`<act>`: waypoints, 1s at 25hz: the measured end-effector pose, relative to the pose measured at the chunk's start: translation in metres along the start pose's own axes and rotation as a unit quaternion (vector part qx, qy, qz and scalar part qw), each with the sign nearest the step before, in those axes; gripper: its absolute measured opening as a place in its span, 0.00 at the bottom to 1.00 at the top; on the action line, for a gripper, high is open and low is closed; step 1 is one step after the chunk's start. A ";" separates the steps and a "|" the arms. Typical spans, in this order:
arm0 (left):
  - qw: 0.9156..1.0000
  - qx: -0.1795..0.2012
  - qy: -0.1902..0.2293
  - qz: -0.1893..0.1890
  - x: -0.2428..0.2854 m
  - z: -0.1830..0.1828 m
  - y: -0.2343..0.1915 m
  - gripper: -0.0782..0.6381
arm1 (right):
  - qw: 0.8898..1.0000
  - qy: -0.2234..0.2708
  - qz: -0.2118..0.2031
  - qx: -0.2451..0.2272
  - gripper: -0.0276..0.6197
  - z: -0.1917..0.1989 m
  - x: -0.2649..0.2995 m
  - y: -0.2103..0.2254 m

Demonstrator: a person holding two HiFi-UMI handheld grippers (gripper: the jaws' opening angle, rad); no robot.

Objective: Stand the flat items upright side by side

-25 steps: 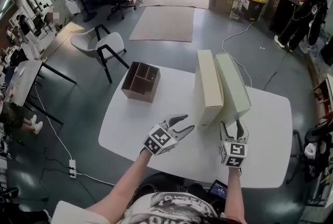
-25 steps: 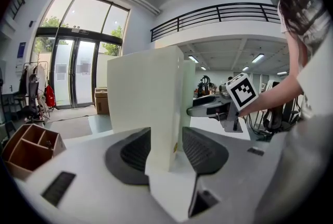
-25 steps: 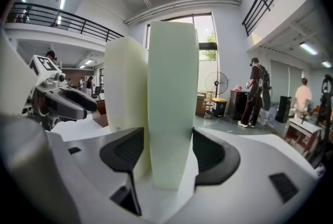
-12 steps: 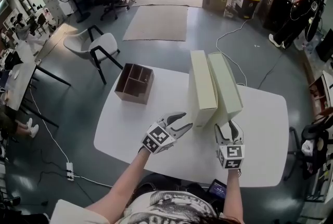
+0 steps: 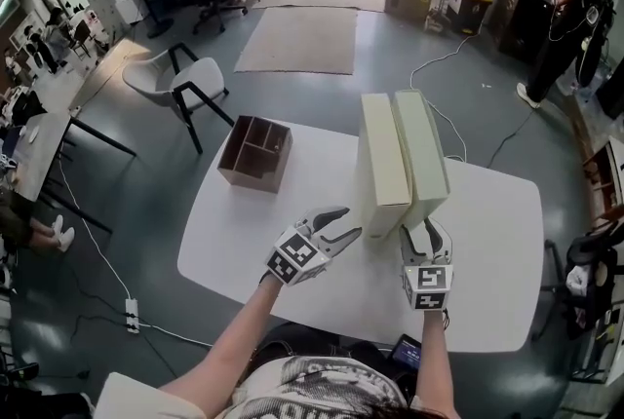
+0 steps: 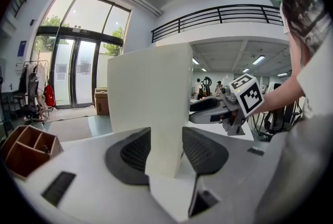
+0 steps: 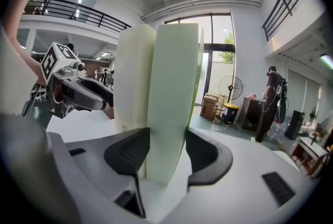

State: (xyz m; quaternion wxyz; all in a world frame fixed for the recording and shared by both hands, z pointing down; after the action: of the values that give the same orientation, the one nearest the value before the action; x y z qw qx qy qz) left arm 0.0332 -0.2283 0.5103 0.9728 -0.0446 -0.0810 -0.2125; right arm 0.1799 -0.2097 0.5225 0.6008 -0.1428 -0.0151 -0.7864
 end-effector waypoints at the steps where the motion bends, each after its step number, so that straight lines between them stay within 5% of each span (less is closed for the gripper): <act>1: 1.000 0.000 -0.001 -0.001 -0.001 0.001 0.000 0.37 | 1.000 0.000 -0.001 -0.001 0.36 0.000 0.000 0.000; 25: 1.000 -0.007 -0.003 -0.014 -0.019 0.009 0.045 0.37 | 1.000 0.005 -0.022 0.011 0.37 0.009 -0.042 -0.012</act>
State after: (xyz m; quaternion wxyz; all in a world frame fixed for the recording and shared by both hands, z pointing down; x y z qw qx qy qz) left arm 0.0342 -0.1793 0.5131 0.9693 -0.0506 -0.0828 -0.2260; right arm 0.1808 -0.1656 0.5229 0.5853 -0.1316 -0.0240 -0.7997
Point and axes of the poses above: the fingertips, and each gripper's own axes: x forward along the fingers, y to its right, z out of its underside, the point moved 2 cm from there along -x, backward along the fingers, and after that the axes turned 9 degrees about y, right-handed, at the moved point
